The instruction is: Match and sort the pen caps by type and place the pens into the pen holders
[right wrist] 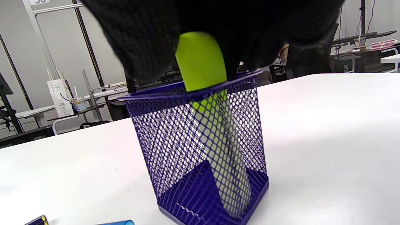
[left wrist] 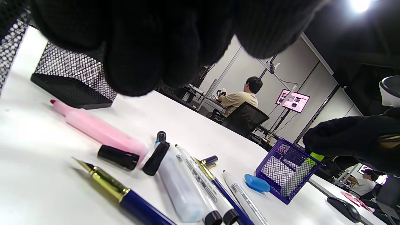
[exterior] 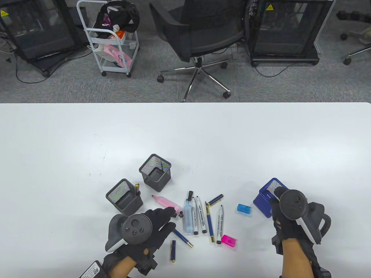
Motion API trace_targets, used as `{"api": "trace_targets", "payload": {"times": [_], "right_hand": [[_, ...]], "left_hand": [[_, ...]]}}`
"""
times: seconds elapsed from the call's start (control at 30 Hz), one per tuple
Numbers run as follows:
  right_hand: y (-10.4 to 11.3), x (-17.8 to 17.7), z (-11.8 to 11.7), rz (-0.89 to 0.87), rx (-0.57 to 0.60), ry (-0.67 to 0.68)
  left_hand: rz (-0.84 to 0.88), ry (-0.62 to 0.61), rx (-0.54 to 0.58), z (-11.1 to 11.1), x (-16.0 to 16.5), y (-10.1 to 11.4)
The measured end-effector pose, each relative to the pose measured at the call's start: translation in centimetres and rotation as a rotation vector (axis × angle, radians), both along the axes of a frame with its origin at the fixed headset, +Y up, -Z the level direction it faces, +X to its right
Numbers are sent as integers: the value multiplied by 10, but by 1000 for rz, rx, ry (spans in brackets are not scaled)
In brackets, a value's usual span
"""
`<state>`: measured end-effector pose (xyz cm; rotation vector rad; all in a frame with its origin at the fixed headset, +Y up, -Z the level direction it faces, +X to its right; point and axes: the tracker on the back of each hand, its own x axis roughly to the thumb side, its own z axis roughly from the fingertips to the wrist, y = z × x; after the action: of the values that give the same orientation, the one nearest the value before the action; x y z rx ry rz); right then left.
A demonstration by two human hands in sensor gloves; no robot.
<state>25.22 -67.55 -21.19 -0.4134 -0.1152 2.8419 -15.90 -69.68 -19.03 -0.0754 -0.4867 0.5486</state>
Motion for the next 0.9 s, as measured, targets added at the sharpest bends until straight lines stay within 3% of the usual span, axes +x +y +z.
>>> {"api": "trace_targets", "payload": {"times": [0.27,0.43,0.57,0.7,0.9], "right_hand": [[7,-2,4,-3,26,-3],[32,-20,17,8,181,41],[43,-49,24,15,232,124],[29,-88,20,8,132,224],[-25,-134,0,120,-198,314]], "left_hand": [[2,5,-3,-1,-1,0],[3,13,-3,-1,-2,0],[1,16,-5,-2,-2,-1],[-2,17,-9,-2,-2,-1],[-9,17,-12,-3,-2,-2]]}}
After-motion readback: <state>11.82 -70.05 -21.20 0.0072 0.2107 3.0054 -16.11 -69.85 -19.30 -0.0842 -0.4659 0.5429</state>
